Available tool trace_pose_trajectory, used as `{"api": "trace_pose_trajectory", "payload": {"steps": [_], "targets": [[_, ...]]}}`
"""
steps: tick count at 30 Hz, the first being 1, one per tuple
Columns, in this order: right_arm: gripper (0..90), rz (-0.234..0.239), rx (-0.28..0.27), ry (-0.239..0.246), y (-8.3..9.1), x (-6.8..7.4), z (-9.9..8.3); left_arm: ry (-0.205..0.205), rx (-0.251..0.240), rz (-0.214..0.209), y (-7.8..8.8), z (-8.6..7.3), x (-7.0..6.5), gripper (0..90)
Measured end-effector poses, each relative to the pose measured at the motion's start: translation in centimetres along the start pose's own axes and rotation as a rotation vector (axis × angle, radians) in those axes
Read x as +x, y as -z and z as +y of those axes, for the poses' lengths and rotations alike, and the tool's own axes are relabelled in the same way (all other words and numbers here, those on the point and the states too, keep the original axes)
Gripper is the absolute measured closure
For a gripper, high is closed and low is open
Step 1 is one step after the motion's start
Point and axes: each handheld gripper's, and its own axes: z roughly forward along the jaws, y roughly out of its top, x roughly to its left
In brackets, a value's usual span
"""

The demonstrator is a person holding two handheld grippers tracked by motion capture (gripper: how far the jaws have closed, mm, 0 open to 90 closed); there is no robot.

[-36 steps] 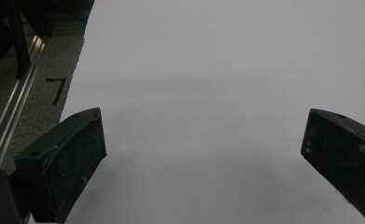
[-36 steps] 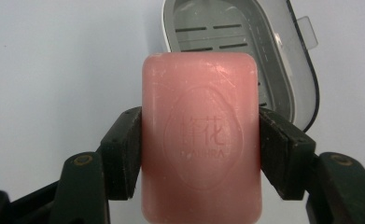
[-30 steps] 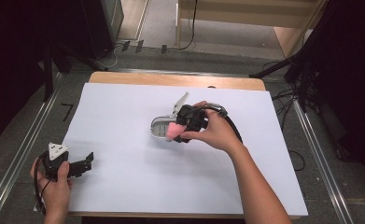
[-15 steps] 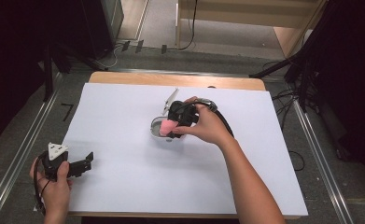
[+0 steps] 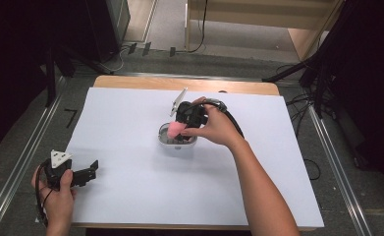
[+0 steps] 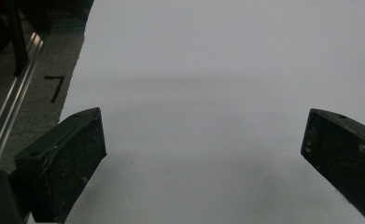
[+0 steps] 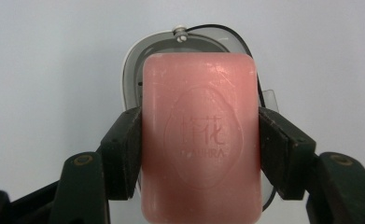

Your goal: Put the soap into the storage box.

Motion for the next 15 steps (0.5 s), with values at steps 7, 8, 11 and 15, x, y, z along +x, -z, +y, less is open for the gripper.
{"api": "trace_pose_trajectory", "payload": {"steps": [7,8,11,15], "targets": [[38.7,0.013,-0.002,-0.002,-0.49,-0.31,-0.12,0.001,0.001,-0.001,-0.01,0.00,0.01,0.1],[38.7,0.017,-0.001,-0.001,-0.60,-0.34,-0.11,0.001,0.002,-0.001,0.00,0.01,0.02,0.1],[38.7,0.023,0.011,-0.009,-0.82,-0.30,-0.06,0.003,0.001,-0.002,-0.04,0.01,0.02,0.1],[42.1,0.030,-0.039,-0.019,-0.39,-0.35,0.06,0.002,0.002,-0.001,-0.03,0.01,0.00,0.1]]}}
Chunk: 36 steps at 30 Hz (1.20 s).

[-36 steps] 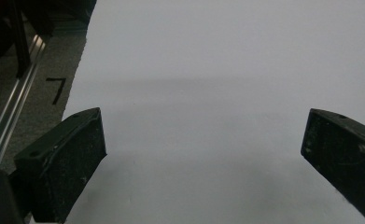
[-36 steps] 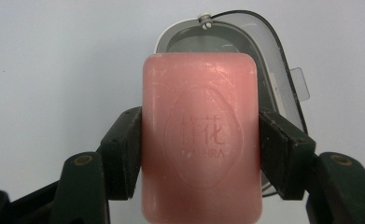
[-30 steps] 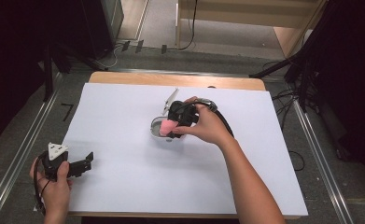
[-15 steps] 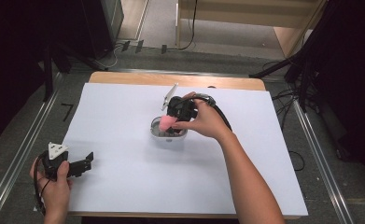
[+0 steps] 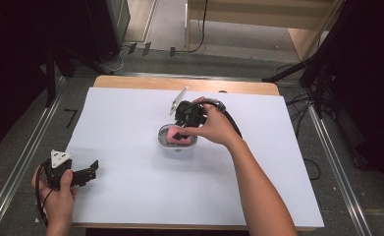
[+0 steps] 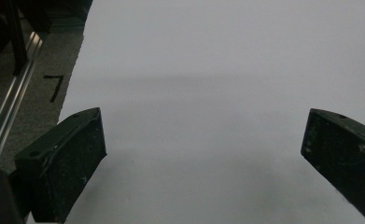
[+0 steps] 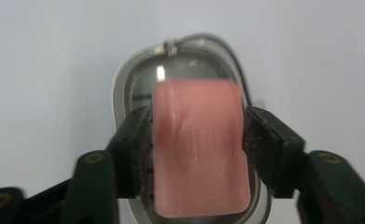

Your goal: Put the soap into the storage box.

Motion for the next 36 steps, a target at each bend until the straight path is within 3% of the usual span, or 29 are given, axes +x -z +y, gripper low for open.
{"api": "trace_pose_trajectory", "payload": {"steps": [1,3,9,14,19,29,36], "targets": [[41.6,0.003,-0.033,-0.021,0.4,-0.2,0.1,0.000,0.002,0.000,0.0,0.0,0.0,0.1],[36.9,-0.007,-0.039,-0.045,0.9,-0.2,0.1,0.000,0.002,0.000,0.0,0.0,0.0,0.1],[32.6,-0.010,-0.002,-0.051,1.2,0.1,-0.5,0.000,0.003,-0.001,0.0,0.0,0.0,0.1],[28.5,-0.015,-0.028,-0.097,1.8,0.0,-1.7,0.001,0.003,-0.001,0.0,0.0,0.0,0.1],[20.2,-0.023,-0.002,-0.145,2.1,0.3,-3.1,0.000,0.003,0.000,0.0,0.0,0.0,0.1],[0.0,-0.110,0.032,-0.237,2.6,1.0,-6.3,0.000,0.001,0.000,0.0,0.0,0.0,0.1],[0.0,-0.135,0.031,-0.268,2.9,1.5,-8.2,-0.003,0.001,0.002,0.0,0.0,0.0,0.1]]}}
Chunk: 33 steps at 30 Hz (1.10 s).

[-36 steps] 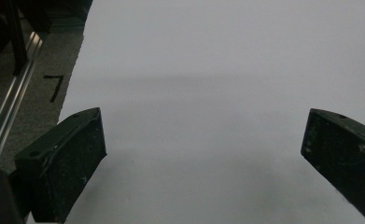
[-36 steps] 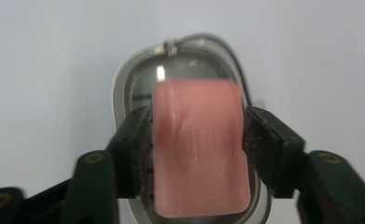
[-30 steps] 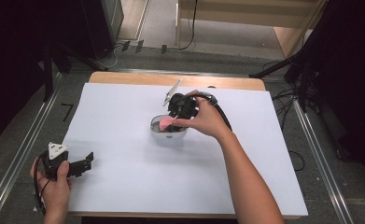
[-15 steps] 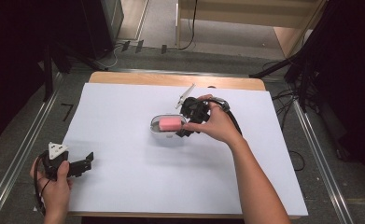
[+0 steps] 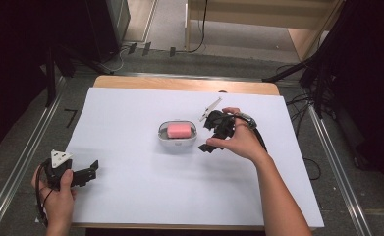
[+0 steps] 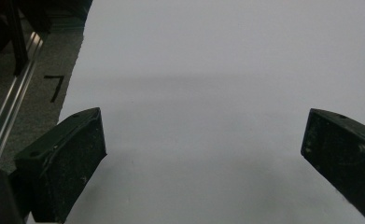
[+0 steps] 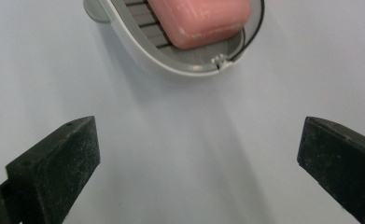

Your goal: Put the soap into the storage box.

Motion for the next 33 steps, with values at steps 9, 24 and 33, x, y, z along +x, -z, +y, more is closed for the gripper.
{"api": "trace_pose_trajectory", "payload": {"steps": [9,24,33], "targets": [[0.0,-0.040,-0.027,-0.052,0.9,-0.3,-2.9,0.003,-0.003,-0.003,0.0,0.0,0.0,0.1],[0.0,-0.088,-0.066,-0.123,2.1,-0.1,-7.3,-0.002,-0.004,0.002,0.0,0.0,-0.1,0.1],[0.0,-0.124,-0.100,-0.163,2.4,0.1,-9.8,-0.006,-0.005,0.003,0.0,0.0,-0.1,0.1]]}}
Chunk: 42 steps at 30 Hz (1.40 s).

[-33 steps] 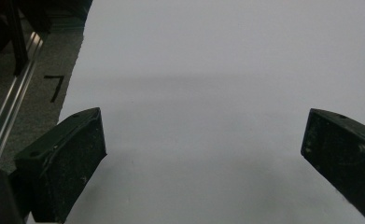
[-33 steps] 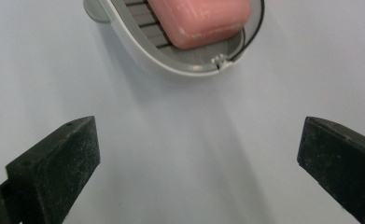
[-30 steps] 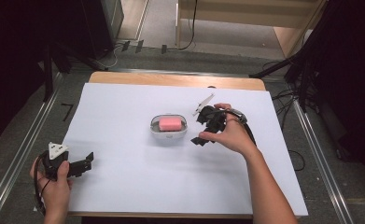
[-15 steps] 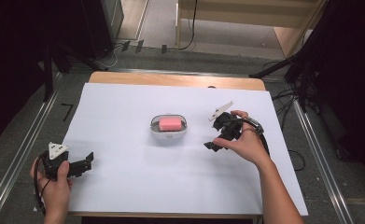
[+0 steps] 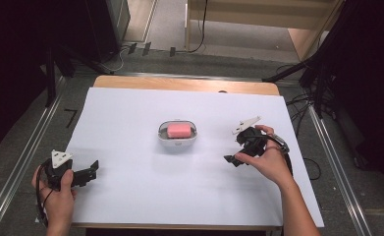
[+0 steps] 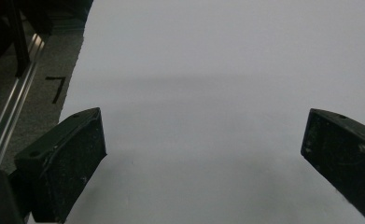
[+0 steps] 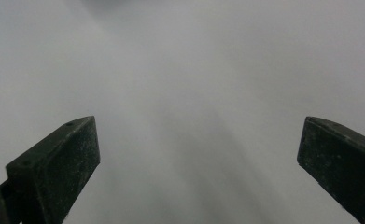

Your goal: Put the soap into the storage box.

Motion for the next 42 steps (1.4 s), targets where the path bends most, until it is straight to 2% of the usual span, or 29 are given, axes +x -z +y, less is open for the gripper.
{"api": "trace_pose_trajectory", "payload": {"steps": [16,19,22,28,36,42], "targets": [[0.0,-0.041,-0.075,-0.088,1.1,-0.4,-4.9,-0.002,-0.001,0.001,0.0,0.0,0.0,0.1],[0.0,-0.056,-0.091,-0.104,1.2,-0.5,-5.7,-0.002,0.000,0.004,0.0,0.0,-0.1,0.1],[0.0,-0.096,-0.105,-0.111,1.3,-0.4,-6.6,-0.002,-0.001,0.004,0.0,0.0,-0.1,0.1],[0.0,-0.074,-0.144,-0.157,1.4,-0.6,-8.2,-0.006,-0.001,0.005,0.0,0.0,-0.1,0.1],[0.0,-0.064,-0.164,-0.204,1.5,-0.7,-10.4,-0.008,-0.001,0.006,0.0,0.0,-0.1,0.1],[0.0,-0.050,-0.208,-0.250,2.2,-0.8,-11.9,-0.010,0.000,0.008,0.0,0.0,-0.1,0.1]]}}
